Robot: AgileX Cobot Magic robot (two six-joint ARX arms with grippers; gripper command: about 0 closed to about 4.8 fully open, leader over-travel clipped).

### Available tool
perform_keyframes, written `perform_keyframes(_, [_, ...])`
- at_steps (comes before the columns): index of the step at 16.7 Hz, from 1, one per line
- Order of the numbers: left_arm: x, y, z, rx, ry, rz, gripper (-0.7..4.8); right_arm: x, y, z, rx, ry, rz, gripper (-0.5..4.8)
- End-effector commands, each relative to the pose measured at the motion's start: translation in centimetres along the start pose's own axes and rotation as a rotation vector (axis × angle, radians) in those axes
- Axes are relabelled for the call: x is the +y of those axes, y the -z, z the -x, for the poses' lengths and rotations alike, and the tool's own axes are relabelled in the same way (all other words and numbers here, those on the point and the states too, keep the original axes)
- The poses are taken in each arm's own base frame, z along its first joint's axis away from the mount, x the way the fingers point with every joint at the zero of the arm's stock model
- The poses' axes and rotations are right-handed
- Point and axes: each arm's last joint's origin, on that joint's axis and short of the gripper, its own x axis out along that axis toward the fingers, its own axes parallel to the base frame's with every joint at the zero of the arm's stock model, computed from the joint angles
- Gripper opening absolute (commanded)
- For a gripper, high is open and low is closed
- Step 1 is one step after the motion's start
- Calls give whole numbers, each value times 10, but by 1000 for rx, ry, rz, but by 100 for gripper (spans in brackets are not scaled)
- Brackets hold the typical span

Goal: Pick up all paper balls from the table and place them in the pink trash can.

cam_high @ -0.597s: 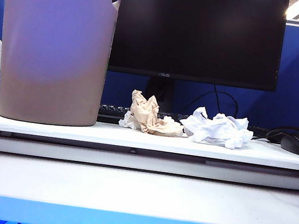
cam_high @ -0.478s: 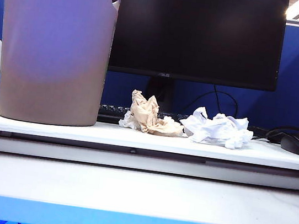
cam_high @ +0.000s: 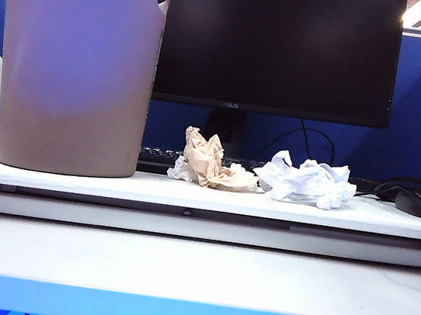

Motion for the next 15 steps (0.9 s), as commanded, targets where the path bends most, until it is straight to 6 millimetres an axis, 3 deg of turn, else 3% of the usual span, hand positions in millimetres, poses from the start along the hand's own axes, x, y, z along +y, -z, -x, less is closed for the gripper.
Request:
perform_keyframes(1, [-12,-10,3,-74,430,47,-5,0,1,0,-7,-5,-91,-6])
perform_keyframes(3, [-17,-21,7,-110,602,237,-5,0,-1,0,-24,-7,-287,-3])
perform_keyframes(6, [-19,-44,17,-245,748,484,-5,4,-10,1,-87,-117,-346,3])
perform_keyframes(8, [-19,-80,38,-530,829,692,-5,8,-30,5,-276,-183,-329,-1])
perform_keyframes(10, [-15,-107,56,-794,799,783,-5,9,-47,10,-371,-157,-371,-1])
perform_keyframes(12, [-14,-136,66,-841,775,769,-5,14,-78,20,-467,-130,-348,-1])
perform_keyframes(13, [-19,-167,66,-773,835,699,-5,18,-107,25,-523,-107,-296,-1])
perform_keyframes(15, [-25,-206,52,-679,882,663,-5,26,-151,14,-490,-164,-204,-1])
